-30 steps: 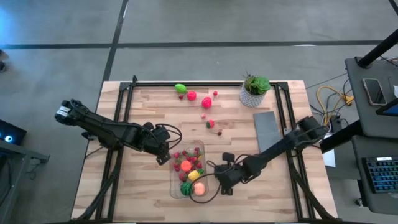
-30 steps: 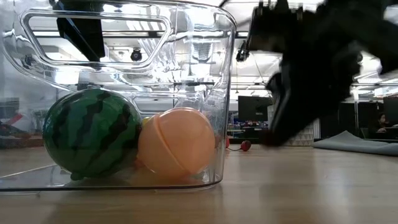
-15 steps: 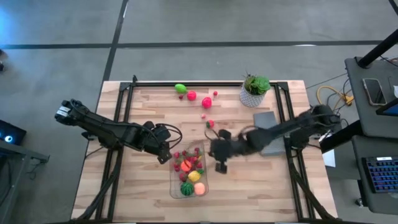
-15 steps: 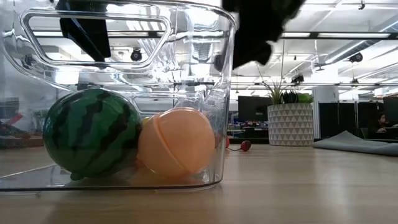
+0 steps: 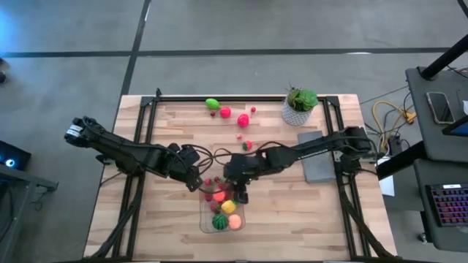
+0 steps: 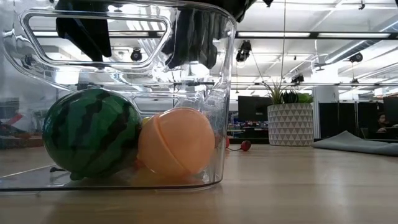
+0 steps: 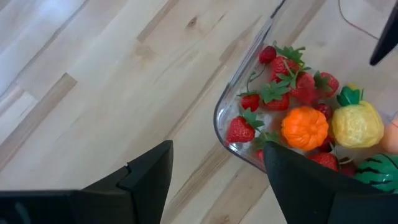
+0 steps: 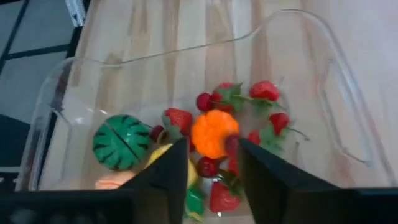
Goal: Pick and placing Produce into tupperware
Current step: Put the red cherry into the transparent bin
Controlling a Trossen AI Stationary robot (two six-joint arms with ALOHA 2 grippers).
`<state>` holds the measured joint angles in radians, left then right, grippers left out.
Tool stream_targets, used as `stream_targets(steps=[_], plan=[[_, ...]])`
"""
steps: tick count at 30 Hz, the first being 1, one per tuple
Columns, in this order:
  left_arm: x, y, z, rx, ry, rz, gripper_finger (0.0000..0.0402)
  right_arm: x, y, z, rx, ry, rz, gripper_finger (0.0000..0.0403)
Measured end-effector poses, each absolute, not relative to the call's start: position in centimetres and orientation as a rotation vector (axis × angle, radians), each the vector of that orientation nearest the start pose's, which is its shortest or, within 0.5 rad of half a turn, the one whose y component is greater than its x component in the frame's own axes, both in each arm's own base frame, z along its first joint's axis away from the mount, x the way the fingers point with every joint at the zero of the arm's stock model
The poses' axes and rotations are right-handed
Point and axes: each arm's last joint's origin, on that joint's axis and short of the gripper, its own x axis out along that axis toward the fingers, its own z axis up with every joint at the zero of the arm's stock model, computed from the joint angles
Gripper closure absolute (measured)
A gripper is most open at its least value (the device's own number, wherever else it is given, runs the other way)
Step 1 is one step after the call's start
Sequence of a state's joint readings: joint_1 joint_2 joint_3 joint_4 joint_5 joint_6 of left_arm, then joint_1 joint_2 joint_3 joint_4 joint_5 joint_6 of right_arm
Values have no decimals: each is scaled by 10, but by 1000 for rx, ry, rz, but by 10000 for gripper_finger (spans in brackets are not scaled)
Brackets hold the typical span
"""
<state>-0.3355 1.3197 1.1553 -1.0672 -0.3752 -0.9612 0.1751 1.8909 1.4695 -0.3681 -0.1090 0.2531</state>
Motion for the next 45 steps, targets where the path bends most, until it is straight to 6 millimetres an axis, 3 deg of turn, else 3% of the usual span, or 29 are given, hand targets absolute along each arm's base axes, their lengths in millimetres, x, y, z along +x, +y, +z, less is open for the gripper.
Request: stream_targets(steps=[4,7,11,16,20,31,39,45], plan=[[226,-68,288,-416,1023,573,166,412,76,240,206,841,135,211],[225,-67,288,-410,1035,577,166,402,70,239,150,929,-40,180],[224,-67,288,-405,1043,580,166,380,54,241,68,1091,-287,159],[224,-67,288,-407,1044,580,166,364,25,225,119,1267,-374,155],[224,-65,287,-409,1068,562,166,360,14,215,84,1311,-367,159],[216,-59,289,-356,1124,578,166,347,11,188,-132,1345,-201,161],[214,-52,291,-293,1124,592,166,337,-6,161,-100,1327,-239,161],[214,-47,291,-281,1128,599,166,335,-26,152,-10,1296,-221,165]])
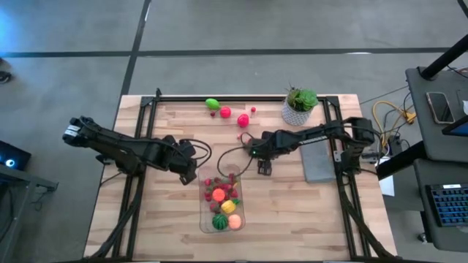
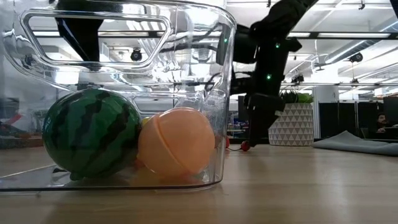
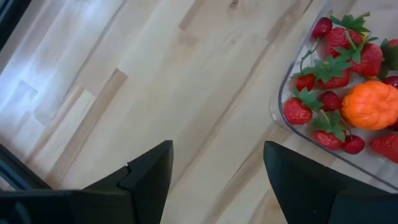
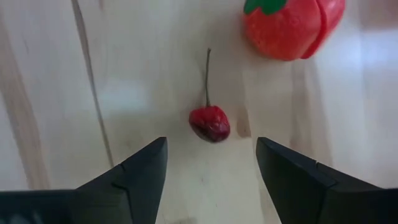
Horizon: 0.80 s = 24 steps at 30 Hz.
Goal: Pick and placing Produce into tupperware
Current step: Put the red cherry into the transparent bin
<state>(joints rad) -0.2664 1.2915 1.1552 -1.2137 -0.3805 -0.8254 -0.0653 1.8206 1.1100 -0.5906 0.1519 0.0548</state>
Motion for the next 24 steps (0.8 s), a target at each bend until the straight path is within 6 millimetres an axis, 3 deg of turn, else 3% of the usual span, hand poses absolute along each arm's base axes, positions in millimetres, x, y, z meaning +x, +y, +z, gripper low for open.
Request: stream_targets(steps=[6,18,24], plan=[[215,-43,291,-288,1128,613,166,333,-40,148,54,1274,-176,167],[216,-37,291,-280,1129,627,166,339,-43,148,42,1204,-119,169],[216,-36,291,-282,1128,631,166,337,-49,139,80,1241,-131,197]])
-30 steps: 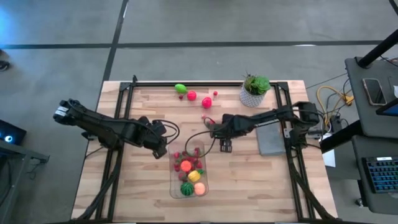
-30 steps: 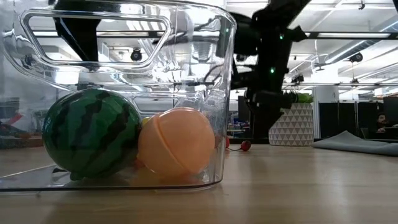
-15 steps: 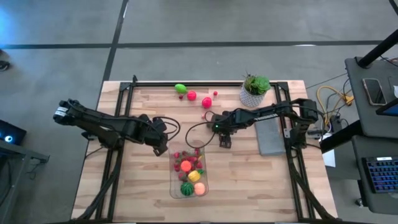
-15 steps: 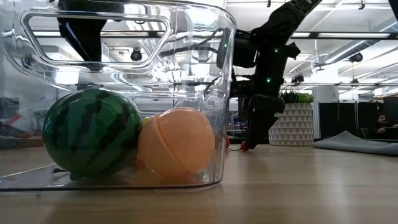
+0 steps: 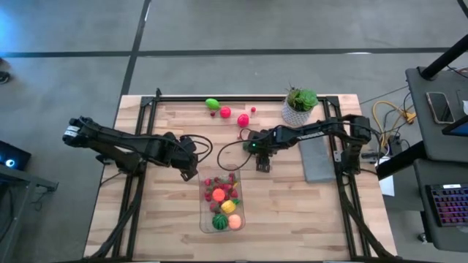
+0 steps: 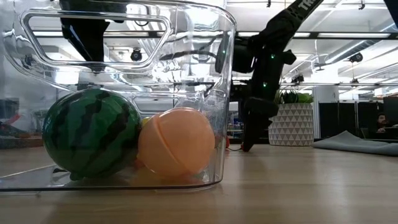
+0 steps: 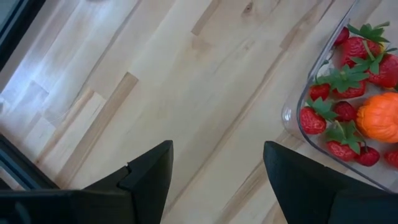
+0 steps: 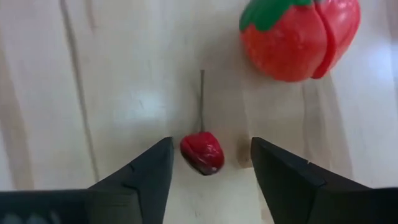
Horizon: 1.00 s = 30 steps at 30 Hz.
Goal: Pick and placing Produce into tupperware
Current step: Put the red cherry into the transparent bin
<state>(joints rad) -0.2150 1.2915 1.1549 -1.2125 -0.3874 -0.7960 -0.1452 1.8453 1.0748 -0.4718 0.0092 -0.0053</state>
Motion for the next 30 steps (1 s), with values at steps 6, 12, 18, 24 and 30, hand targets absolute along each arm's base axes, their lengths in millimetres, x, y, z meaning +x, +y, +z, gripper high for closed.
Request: stream_targets(steps=[6,12,18,24,30], plan=[[216,-36,291,-280,1128,632,166,338,-50,134,63,1248,-115,231],[216,-36,291,-273,1122,639,166,339,-50,137,50,1244,-128,262],[216,-36,291,-256,1128,627,166,340,-50,136,53,1241,-129,312],[216,-36,291,-254,1128,626,166,340,-49,138,103,1247,-169,345],[216,-36,291,-236,1133,615,166,344,-48,163,242,1209,-187,340]])
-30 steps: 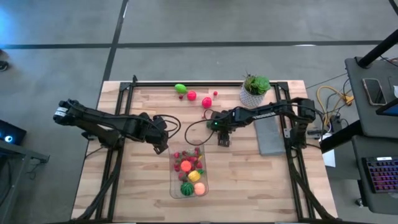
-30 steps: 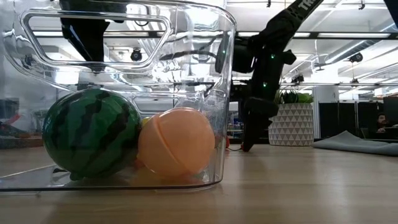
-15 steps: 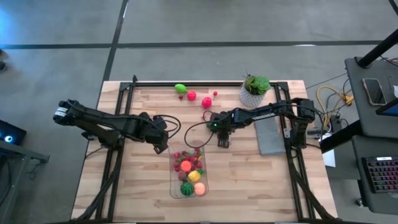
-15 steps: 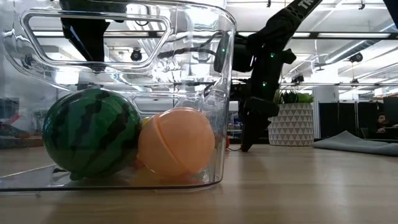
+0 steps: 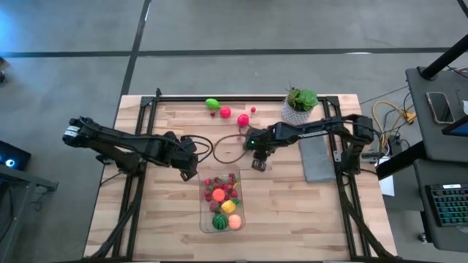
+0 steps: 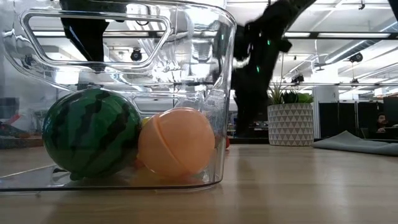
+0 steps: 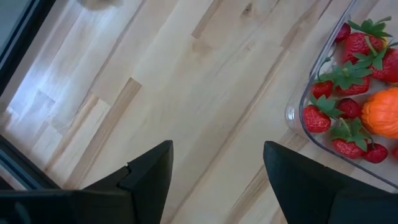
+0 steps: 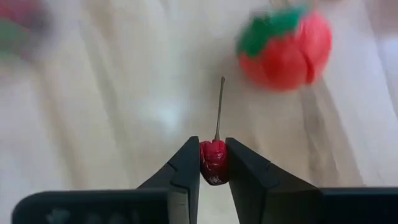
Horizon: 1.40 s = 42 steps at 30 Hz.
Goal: Pick and placing Produce into tupperware
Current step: Put the red cherry into the transparent bin, then put the green melon into the transparent bin
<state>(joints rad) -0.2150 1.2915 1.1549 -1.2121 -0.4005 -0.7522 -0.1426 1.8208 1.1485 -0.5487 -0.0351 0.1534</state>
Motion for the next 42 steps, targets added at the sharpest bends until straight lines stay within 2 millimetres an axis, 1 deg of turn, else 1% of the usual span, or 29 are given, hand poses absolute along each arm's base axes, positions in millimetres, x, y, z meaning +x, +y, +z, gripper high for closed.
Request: stream_targets(steps=[3,6,8,11,14,17,19,22,26,30,34,36,38,42], plan=[[216,-36,291,-233,1132,615,166,349,-43,190,308,1139,-141,340],[216,-35,291,-224,1125,625,166,355,-34,224,342,1032,-107,340],[216,-35,292,-215,1119,634,166,359,-26,248,362,960,-67,340],[215,-34,293,-219,1102,645,166,368,-6,268,360,909,-3,340],[210,-33,299,-258,1056,674,166,380,19,272,349,898,92,340],[201,-31,307,-318,1004,685,166,392,41,264,334,929,149,339],[194,-30,313,-358,968,689,166,400,49,257,339,936,160,339],[186,-28,318,-411,927,696,166,408,50,257,365,921,195,329],[179,-26,322,-466,888,708,166,413,50,257,380,888,196,292],[175,-25,319,-534,866,748,166,415,53,258,407,866,196,243],[173,-26,309,-614,874,793,166,415,51,260,431,872,156,201],[173,-26,305,-620,903,786,166,414,50,268,434,859,141,187],[175,-27,303,-604,927,769,166,412,49,280,418,847,101,177],[180,-28,300,-499,979,721,166,406,46,303,375,832,16,170]])
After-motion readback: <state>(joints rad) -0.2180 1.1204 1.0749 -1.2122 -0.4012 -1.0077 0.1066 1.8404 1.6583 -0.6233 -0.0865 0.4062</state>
